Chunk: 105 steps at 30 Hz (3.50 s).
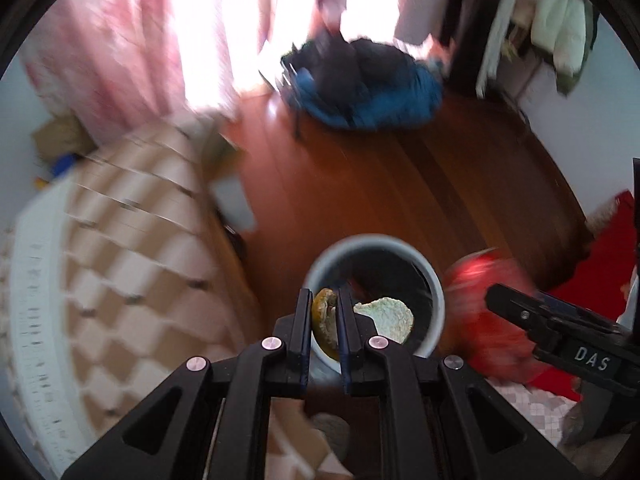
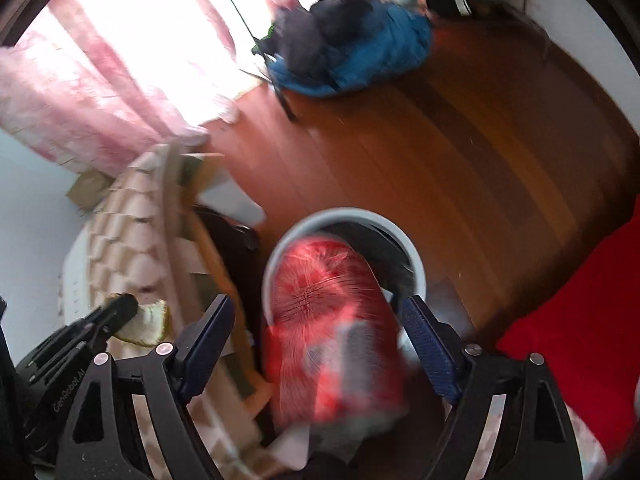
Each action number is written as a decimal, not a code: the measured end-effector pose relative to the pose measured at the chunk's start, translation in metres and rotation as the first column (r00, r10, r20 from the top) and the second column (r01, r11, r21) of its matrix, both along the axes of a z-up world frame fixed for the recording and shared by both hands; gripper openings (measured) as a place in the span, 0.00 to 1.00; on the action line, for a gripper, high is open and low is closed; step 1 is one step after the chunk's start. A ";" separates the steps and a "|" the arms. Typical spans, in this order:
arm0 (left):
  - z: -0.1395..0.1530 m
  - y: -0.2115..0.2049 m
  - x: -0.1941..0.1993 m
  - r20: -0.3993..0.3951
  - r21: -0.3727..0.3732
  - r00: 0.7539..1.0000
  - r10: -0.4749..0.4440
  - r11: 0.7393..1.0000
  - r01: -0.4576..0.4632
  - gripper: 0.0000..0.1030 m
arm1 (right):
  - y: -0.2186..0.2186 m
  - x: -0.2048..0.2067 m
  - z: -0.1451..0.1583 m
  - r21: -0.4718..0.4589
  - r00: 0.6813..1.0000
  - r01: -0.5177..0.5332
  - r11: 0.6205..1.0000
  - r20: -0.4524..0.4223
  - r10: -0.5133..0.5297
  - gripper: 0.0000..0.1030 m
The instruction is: Collect trash
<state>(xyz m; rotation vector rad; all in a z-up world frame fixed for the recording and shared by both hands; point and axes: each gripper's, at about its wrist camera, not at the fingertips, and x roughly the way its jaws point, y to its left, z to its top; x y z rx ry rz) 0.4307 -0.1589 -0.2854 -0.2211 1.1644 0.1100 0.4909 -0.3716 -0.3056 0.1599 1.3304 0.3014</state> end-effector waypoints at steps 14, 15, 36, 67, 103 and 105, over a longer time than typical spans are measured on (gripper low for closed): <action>-0.116 -0.029 0.065 -0.254 -0.118 0.966 -0.052 0.993 0.023 0.92 | -0.034 0.029 -0.136 -0.141 0.978 0.027 0.990 -0.200 -0.055 0.93; -0.115 -0.028 0.064 -0.258 -0.101 0.965 -0.047 0.995 0.021 0.92 | -0.030 0.029 -0.137 -0.155 0.978 0.023 0.988 -0.200 -0.054 0.99; 0.022 -0.018 -0.043 -0.076 0.049 0.997 -0.022 0.998 0.026 0.99 | -0.020 -0.065 0.024 -0.161 0.999 -0.031 0.987 -0.032 0.026 1.00; 0.217 -0.009 -0.207 0.169 -0.103 0.981 -0.090 0.989 0.109 1.00 | -0.022 -0.240 0.266 0.093 0.972 -0.175 0.980 0.175 0.157 1.00; 0.236 -0.014 -0.223 0.195 -0.149 0.974 -0.113 0.978 0.144 1.00 | -0.020 -0.249 0.289 0.080 0.960 -0.238 0.968 0.167 0.223 1.00; 0.236 -0.014 -0.223 0.196 -0.149 0.974 -0.116 0.978 0.147 1.00 | -0.019 -0.250 0.289 0.078 0.960 -0.239 0.968 0.169 0.223 1.00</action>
